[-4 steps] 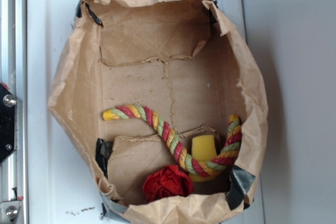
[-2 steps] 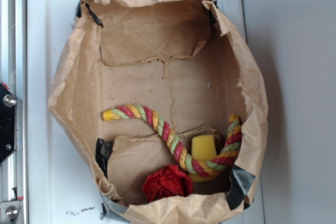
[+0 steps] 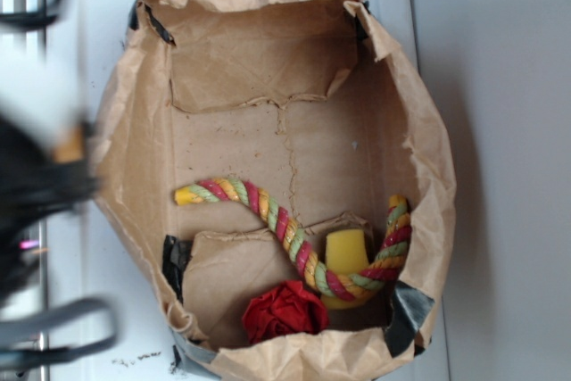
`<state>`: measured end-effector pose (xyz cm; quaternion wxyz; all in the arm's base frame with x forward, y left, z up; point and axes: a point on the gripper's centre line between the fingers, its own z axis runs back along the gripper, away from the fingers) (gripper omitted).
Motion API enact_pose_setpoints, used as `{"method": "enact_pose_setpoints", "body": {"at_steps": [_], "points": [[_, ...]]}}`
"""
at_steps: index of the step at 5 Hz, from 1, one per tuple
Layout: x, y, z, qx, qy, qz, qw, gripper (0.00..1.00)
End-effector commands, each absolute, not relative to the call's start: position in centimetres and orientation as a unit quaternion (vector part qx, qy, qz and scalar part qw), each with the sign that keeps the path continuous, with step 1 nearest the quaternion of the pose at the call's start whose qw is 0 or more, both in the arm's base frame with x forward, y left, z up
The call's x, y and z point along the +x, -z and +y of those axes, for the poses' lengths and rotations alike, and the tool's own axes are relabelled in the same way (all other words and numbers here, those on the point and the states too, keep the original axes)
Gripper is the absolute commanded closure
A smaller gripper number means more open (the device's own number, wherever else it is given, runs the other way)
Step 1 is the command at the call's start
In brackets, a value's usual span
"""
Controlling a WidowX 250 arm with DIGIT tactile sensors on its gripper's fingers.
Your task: Grab the multicolored rope.
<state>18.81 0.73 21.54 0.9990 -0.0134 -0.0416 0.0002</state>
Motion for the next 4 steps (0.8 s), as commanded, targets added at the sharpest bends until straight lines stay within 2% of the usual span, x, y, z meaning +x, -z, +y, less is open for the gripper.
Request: {"method": "enact_pose_setpoints", "body": {"at_steps": [1,2,4], "points": [[25.4,-18.6,1.8,-0.019,0.112,-0.093,0.989,0.0],[27.0,-17.0,0.8,0.037,0.121,-0.123,0.984,0.0],[29.7,-12.1,-0.7,-0.014,0.206,-0.159,0.966,0.0]]}}
